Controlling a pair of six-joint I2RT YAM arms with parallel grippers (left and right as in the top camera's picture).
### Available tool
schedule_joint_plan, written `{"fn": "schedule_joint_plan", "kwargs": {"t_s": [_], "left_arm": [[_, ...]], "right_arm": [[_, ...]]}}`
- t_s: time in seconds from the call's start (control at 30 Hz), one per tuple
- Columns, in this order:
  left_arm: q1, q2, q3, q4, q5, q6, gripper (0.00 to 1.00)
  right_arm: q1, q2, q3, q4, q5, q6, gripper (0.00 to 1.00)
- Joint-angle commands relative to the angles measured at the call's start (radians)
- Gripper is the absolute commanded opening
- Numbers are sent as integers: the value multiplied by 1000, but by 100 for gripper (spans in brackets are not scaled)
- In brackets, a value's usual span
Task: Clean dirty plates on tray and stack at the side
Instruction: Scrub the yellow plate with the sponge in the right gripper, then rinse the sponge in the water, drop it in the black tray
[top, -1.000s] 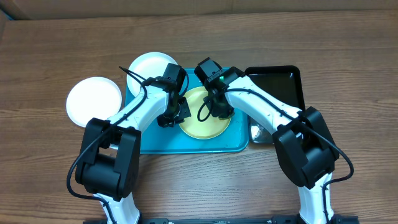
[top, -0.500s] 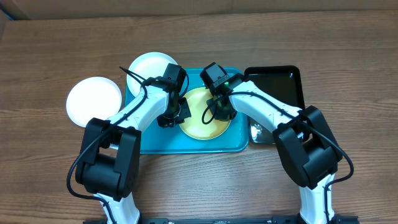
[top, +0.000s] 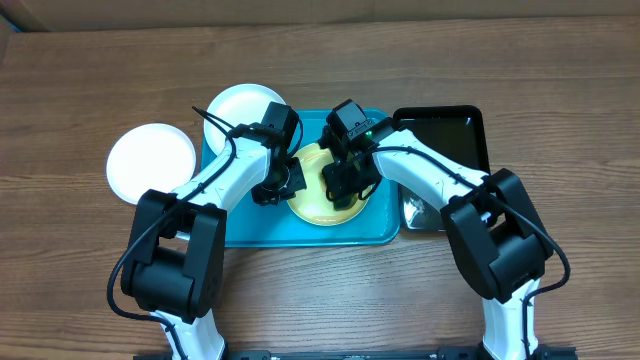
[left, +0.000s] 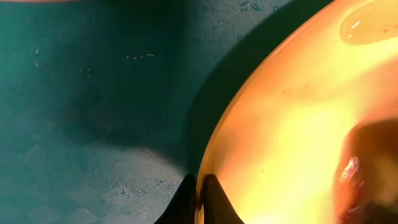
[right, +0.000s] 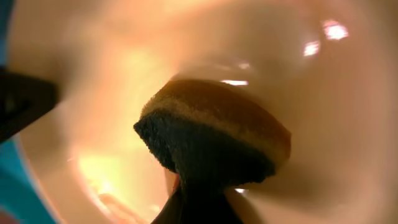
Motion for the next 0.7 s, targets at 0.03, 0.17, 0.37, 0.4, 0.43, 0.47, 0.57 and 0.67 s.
{"fn": "schedule_joint_plan", "kwargs": {"t_s": [0.03, 0.17, 0.37, 0.4, 0.43, 0.47, 0.57, 0.67], "left_arm": [[-2, 23, -7, -5, -16, 23, 4], [-2, 23, -7, -5, -16, 23, 4], [-2, 23, -7, -5, -16, 23, 4], [-2, 23, -7, -5, -16, 23, 4], [-2, 23, -7, -5, -16, 23, 4], [-2, 23, -7, -5, -16, 23, 4], [-2, 23, -7, -5, -16, 23, 5], [-2, 23, -7, -5, -16, 23, 7]], "right_arm": [[-56, 8, 80, -43, -234, 0, 4], [-145, -15, 185, -148, -442, -98, 4], [-294, -65, 284, -328, -498, -166, 4], [-321, -75, 285, -349, -496, -180, 4], [-352, -84, 285, -374, -478, -181, 4], [-379, -88, 285, -399, -449, -181, 4], [-452, -90, 281, -478, -294, -181, 4], [-496, -90, 242, -502, -92, -175, 4]]}}
